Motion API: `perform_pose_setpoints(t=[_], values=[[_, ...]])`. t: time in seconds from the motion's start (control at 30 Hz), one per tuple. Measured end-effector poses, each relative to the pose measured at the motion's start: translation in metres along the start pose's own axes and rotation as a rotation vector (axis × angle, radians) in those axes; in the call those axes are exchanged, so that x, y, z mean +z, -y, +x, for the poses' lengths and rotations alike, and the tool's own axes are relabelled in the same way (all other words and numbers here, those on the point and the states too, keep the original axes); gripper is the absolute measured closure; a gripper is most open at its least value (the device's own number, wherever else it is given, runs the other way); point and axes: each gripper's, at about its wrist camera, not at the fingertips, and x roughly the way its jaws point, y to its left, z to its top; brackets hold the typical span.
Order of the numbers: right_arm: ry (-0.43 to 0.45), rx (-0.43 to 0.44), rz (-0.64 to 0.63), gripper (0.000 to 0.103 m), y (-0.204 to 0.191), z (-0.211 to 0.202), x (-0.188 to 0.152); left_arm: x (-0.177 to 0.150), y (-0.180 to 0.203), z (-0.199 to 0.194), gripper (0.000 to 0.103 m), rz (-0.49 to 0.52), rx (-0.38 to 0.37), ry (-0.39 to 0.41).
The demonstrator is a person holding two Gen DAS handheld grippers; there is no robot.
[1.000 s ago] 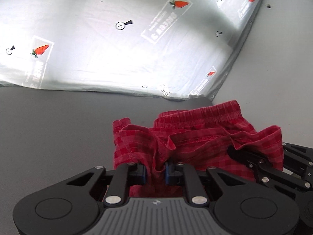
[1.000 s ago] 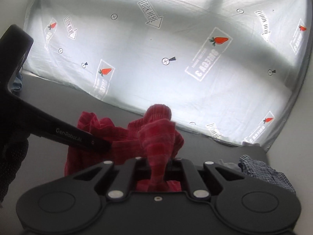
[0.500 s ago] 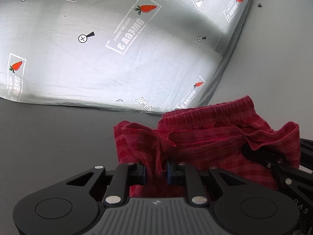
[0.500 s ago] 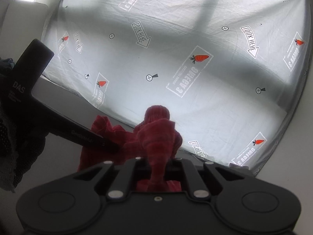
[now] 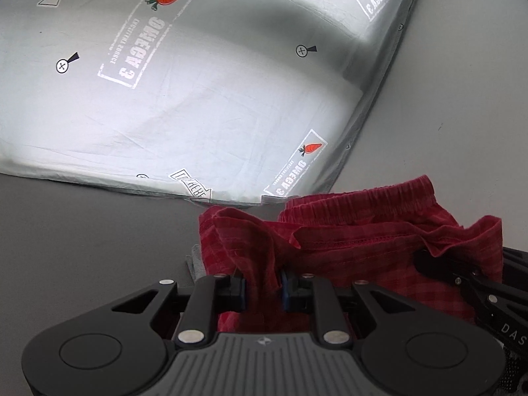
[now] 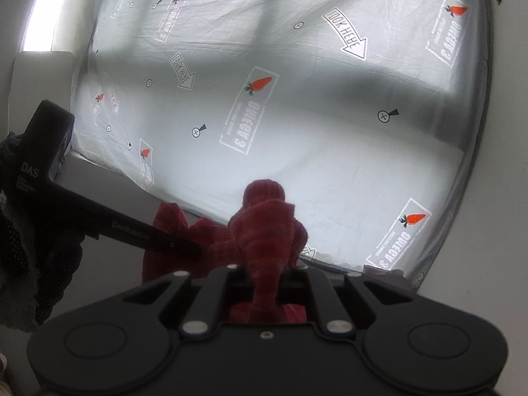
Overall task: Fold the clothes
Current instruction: 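Pinch the folded shorts with both tools and lift them off the table, then carry the shorts with both tools and lower them onto the plaid clothes stack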
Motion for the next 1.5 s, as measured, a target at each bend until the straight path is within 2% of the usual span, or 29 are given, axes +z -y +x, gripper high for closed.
perform_pose_setpoints(t=[0.17, 0.27, 0.4, 0.43, 0.53, 0.6, 0.67, 0.7, 0.77, 0.8, 0.87, 0.9, 0.97, 1.03, 1.07, 1.13, 1.17, 1.23, 1.27, 1.3, 1.37, 1.43, 1.5], values=[[-0.036, -0.040, 0.095, 0.094, 0.064, 0.039, -0.024, 0.006, 0.039, 0.054, 0.081, 0.014, -0.003, -0.042], [-0.063, -0.078, 0.152, 0.093, 0.099, 0.067, -0.039, 0.017, 0.038, 0.103, 0.081, 0.067, 0.012, -0.071], [-0.098, -0.129, 0.227, 0.088, 0.145, 0.105, -0.059, 0.029, 0.021, 0.168, 0.081, 0.068, 0.065, -0.153], [-0.110, -0.155, 0.240, 0.085, 0.154, 0.115, -0.064, 0.030, 0.019, 0.182, 0.081, 0.075, 0.077, -0.168], [-0.158, -0.306, 0.211, 0.069, 0.163, 0.143, -0.080, 0.032, 0.015, 0.215, 0.076, 0.135, 0.151, -0.173], [-0.184, -0.386, 0.151, 0.067, 0.166, 0.155, -0.088, 0.032, 0.012, 0.227, 0.075, 0.144, 0.205, -0.167], [-0.193, -0.453, 0.099, 0.063, 0.166, 0.161, -0.090, 0.036, 0.006, 0.233, 0.063, 0.122, 0.246, -0.160], [-0.178, -0.480, 0.078, 0.062, 0.164, 0.159, -0.089, 0.037, 0.004, 0.233, 0.060, 0.117, 0.267, -0.151], [-0.138, -0.513, 0.052, 0.065, 0.161, 0.152, -0.087, 0.040, 0.001, 0.229, 0.049, 0.103, 0.301, -0.122], [-0.116, -0.519, 0.047, 0.067, 0.158, 0.148, -0.085, 0.041, 0.002, 0.222, 0.047, 0.092, 0.292, -0.100], [-0.082, -0.456, 0.103, 0.081, 0.157, 0.140, -0.079, 0.041, 0.008, 0.203, 0.039, 0.073, 0.235, -0.041], [-0.075, -0.393, 0.165, 0.084, 0.158, 0.138, -0.078, 0.039, 0.014, 0.196, 0.035, 0.078, 0.199, -0.015], [-0.059, -0.278, 0.306, 0.087, 0.163, 0.141, -0.085, 0.027, 0.034, 0.190, 0.018, 0.118, 0.136, 0.018], [-0.093, -0.226, 0.387, 0.087, 0.167, 0.159, -0.100, 0.013, 0.046, 0.207, 0.012, 0.160, 0.139, 0.011], [-0.129, -0.238, 0.393, 0.087, 0.168, 0.172, -0.110, 0.007, 0.051, 0.215, 0.012, 0.178, 0.144, 0.006], [-0.198, -0.287, 0.400, 0.086, 0.171, 0.197, -0.129, -0.006, 0.044, 0.240, 0.012, 0.181, 0.204, -0.034], [-0.217, -0.325, 0.400, 0.081, 0.171, 0.206, -0.138, -0.013, 0.039, 0.251, 0.012, 0.177, 0.232, -0.060], [-0.217, -0.379, 0.414, 0.068, 0.169, 0.215, -0.147, -0.020, 0.023, 0.264, 0.010, 0.106, 0.252, -0.122], [-0.217, -0.397, 0.414, 0.066, 0.166, 0.217, -0.149, -0.020, 0.014, 0.263, 0.003, 0.039, 0.250, -0.121], [-0.219, -0.408, 0.395, 0.066, 0.162, 0.219, -0.149, -0.020, 0.005, 0.263, 0.002, -0.023, 0.247, -0.121], [-0.219, -0.419, 0.373, 0.064, 0.157, 0.219, -0.148, -0.021, -0.007, 0.263, 0.000, -0.083, 0.233, -0.135], [-0.220, -0.425, 0.364, 0.061, 0.154, 0.217, -0.148, -0.022, -0.014, 0.261, 0.000, -0.079, 0.203, -0.145], [-0.233, -0.425, 0.360, 0.056, 0.154, 0.213, -0.145, -0.017, -0.013, 0.254, 0.000, -0.007, 0.196, -0.148]])
